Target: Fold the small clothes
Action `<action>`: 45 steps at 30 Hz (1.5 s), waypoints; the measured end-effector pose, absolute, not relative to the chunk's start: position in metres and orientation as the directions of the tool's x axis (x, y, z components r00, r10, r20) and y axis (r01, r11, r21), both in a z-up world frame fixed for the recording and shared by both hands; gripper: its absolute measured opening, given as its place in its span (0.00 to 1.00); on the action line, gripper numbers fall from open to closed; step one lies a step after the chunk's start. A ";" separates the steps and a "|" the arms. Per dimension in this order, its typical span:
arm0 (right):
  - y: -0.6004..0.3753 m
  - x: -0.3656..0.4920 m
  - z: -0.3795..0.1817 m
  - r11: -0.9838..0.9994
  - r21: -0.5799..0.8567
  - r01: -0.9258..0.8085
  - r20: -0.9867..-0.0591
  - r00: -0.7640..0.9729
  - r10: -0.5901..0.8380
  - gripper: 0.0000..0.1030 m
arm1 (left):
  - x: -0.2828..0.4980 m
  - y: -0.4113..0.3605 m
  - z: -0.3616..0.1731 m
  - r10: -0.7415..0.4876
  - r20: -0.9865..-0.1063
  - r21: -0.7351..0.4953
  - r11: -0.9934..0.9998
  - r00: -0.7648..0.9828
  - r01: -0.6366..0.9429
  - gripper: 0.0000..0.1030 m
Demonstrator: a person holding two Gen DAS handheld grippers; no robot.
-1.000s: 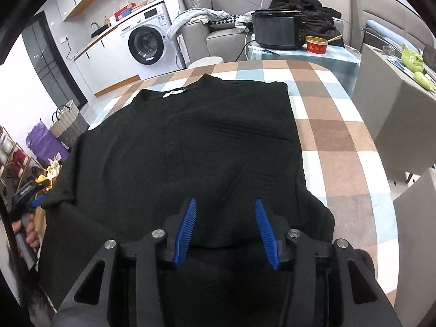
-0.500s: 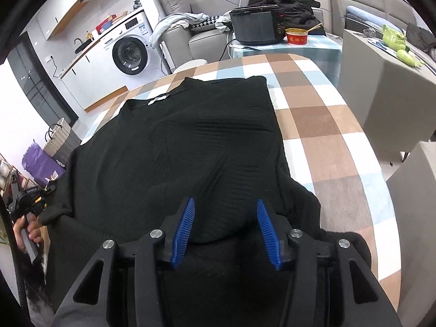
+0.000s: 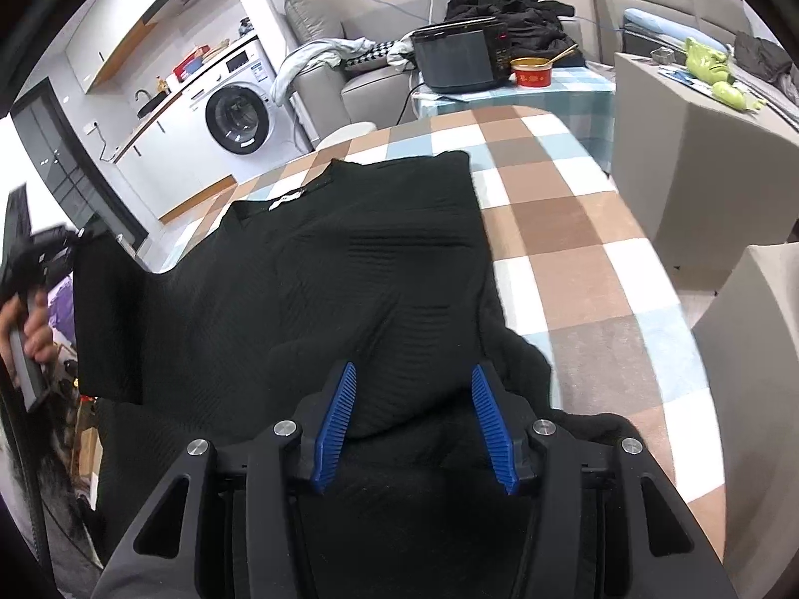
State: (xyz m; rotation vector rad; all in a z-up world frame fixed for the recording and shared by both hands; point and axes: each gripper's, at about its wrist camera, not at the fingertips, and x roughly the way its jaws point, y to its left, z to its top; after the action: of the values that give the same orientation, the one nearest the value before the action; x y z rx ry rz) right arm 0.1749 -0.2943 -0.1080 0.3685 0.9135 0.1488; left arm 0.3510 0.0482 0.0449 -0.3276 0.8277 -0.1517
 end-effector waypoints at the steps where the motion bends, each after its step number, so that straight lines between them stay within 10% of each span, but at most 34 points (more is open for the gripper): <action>1: -0.295 0.173 -0.108 0.927 0.374 0.031 -0.744 0.606 0.280 0.51 | 0.354 0.038 0.045 -0.269 -0.700 -0.340 0.940 0.662 0.022 0.51; 3: -0.297 0.171 -0.107 0.927 0.372 0.036 -0.743 0.610 0.275 0.52 | 0.347 0.028 0.048 -0.308 -0.658 -0.372 0.926 0.687 0.059 0.72; 28: -0.301 0.194 -0.125 0.941 0.337 0.017 -0.788 0.553 0.272 0.53 | 0.245 0.128 -0.099 -0.019 -0.857 -0.172 0.952 0.515 -0.252 0.72; 34: -0.308 0.230 -0.125 0.940 0.334 0.062 -0.782 0.576 0.240 0.53 | 0.276 0.125 -0.110 -0.042 -0.866 -0.171 0.961 0.499 -0.216 0.59; 37: -0.304 0.250 -0.136 0.939 0.334 0.078 -0.802 0.546 0.240 0.51 | 0.289 0.119 -0.108 -0.035 -0.860 -0.159 0.967 0.510 -0.202 0.35; 39: -0.301 0.260 -0.144 0.946 0.313 0.083 -0.820 0.527 0.225 0.43 | 0.298 0.115 -0.107 -0.052 -0.861 -0.171 0.967 0.507 -0.191 0.17; 45: -0.288 0.264 -0.146 0.975 0.218 0.039 -0.832 0.530 0.164 0.15 | 0.330 0.097 -0.104 -0.028 -0.859 -0.117 0.983 0.511 -0.145 0.10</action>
State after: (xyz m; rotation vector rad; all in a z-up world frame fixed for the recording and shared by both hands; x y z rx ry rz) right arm 0.2641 -0.2879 -0.1460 0.2202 1.0118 0.0753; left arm 0.3302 0.0967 -0.1040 -0.1827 1.0339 0.0708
